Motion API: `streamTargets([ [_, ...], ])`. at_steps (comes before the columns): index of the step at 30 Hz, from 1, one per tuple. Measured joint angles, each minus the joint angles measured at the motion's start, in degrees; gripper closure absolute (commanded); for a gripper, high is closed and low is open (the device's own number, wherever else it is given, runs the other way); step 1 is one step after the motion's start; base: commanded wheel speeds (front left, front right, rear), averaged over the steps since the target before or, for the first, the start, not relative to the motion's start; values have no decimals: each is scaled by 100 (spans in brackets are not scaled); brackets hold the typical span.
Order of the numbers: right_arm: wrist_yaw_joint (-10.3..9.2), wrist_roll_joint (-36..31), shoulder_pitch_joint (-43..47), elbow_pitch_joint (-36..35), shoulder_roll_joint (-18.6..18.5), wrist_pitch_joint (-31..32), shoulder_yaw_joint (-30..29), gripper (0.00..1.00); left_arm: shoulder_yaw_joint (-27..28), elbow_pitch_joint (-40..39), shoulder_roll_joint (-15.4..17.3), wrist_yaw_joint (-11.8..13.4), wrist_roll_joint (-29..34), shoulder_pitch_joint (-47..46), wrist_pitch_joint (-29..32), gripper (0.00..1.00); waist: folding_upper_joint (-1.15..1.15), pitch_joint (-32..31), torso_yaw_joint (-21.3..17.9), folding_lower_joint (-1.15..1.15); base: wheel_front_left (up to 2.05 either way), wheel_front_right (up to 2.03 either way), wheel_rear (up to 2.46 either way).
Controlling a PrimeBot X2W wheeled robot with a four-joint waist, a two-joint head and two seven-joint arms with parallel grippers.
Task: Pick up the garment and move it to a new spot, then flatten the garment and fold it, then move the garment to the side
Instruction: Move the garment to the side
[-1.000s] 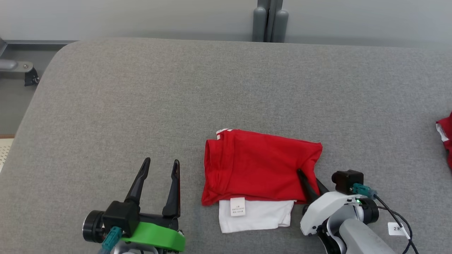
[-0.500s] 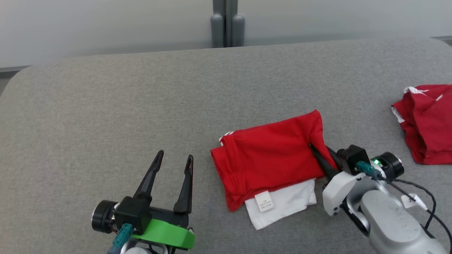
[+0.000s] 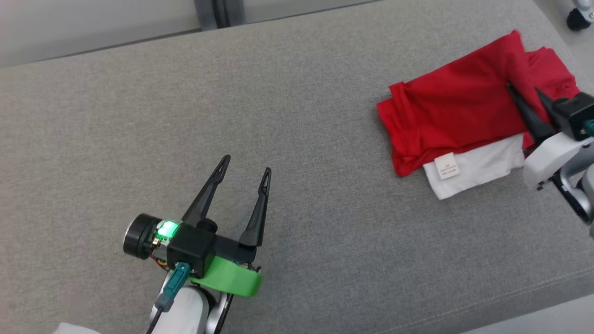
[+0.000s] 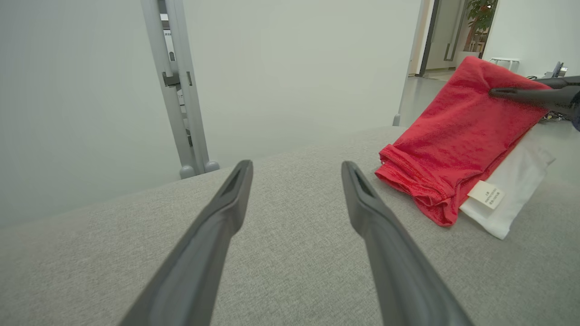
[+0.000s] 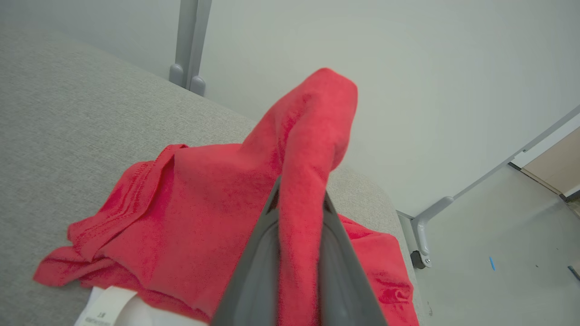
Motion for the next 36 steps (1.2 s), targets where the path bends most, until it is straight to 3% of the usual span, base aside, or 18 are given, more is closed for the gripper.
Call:
streamTargets([
  [5, 0, -23, -209, 307, -488, 0, -36, 100, -171, -113, 49, -119, 220, -303, 0, 0, 0, 449, -184, 0, 0, 0, 0],
  [13, 0, -110, -633, 1060, -784, -1, -526, 100, -443, -681, 103, -193, 377, -800, 0, 0, 0, 1171, -264, 0, 0, 0, 0],
  [27, 0, -595, -1141, 2229, -561, -1, -1176, 100, -486, -910, 124, -167, 386, -1024, 0, 0, 0, 1916, 37, 0, 0, 0, 0],
  [28, 0, -645, -1166, 2338, -541, -1, -1269, 55, -481, -912, 123, -164, 360, -1025, 0, 0, -1, 1926, 72, 1, 0, 0, 0],
  [29, 0, -699, -1181, 2415, -516, -2, -1358, 0, -476, -918, 123, -156, 355, -1026, 0, 0, 0, 1927, 96, 1, 0, 0, 0],
  [36, 0, -955, -1268, 2993, -235, -1, -1953, 0, -430, -898, 89, -94, 191, -1021, 0, 0, 0, 1685, 169, 0, 0, 0, 0],
])
